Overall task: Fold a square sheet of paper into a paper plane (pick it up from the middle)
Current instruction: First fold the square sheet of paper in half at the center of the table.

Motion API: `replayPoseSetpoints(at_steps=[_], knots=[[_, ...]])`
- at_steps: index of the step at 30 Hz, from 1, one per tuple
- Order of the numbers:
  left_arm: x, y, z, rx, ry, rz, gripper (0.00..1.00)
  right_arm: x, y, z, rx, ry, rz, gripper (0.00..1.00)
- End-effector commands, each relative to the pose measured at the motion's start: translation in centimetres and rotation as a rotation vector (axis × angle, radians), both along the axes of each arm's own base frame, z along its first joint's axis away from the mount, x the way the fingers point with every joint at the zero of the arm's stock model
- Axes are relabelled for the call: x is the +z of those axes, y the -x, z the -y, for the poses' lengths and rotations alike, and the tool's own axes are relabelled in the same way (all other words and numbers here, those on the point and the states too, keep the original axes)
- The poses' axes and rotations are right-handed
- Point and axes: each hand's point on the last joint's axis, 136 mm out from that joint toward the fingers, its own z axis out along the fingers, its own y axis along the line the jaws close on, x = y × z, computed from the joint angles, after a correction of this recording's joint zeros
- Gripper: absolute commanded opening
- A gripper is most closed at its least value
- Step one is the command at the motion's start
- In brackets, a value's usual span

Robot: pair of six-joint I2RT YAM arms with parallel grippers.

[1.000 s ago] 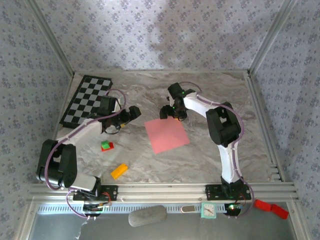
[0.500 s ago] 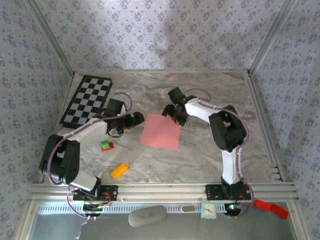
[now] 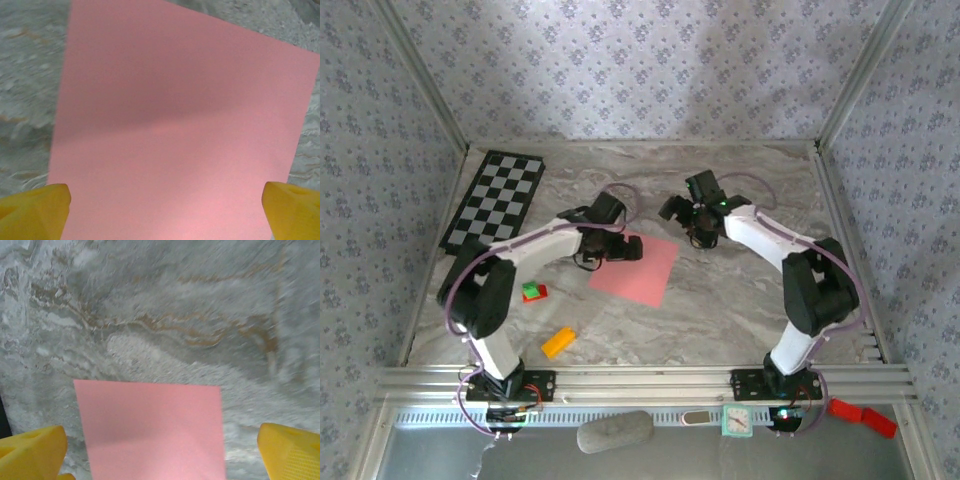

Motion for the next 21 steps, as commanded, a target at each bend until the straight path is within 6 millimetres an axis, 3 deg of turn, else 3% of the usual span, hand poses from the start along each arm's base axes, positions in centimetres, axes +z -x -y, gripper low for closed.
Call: replayPoseSetpoints(at_steps=[1, 6, 10, 21], knots=[[-1.0, 0.7, -0.3, -0.113, -0.170, -0.030, 0.97, -1.0, 1.2, 2.6, 0.048, 0.085, 0.011, 1.00], [-2.4, 1.0, 1.2, -0.208, -0.271, -0.086, 0.96, -1.3, 1.9, 6.3, -0.018, 0.101, 0.025, 1.00], [-3.2, 1.0, 2.0, -0.237, -0.313, -0.115, 0.96, -1.6, 2.3, 7.9, -0.054, 0.094, 0.012, 1.00], [-5.0, 1.1, 2.3, -0.234, -0.338, -0.160, 0.90, -2.2, 2.6, 8.4, -0.069, 0.072, -0.006, 1.00]])
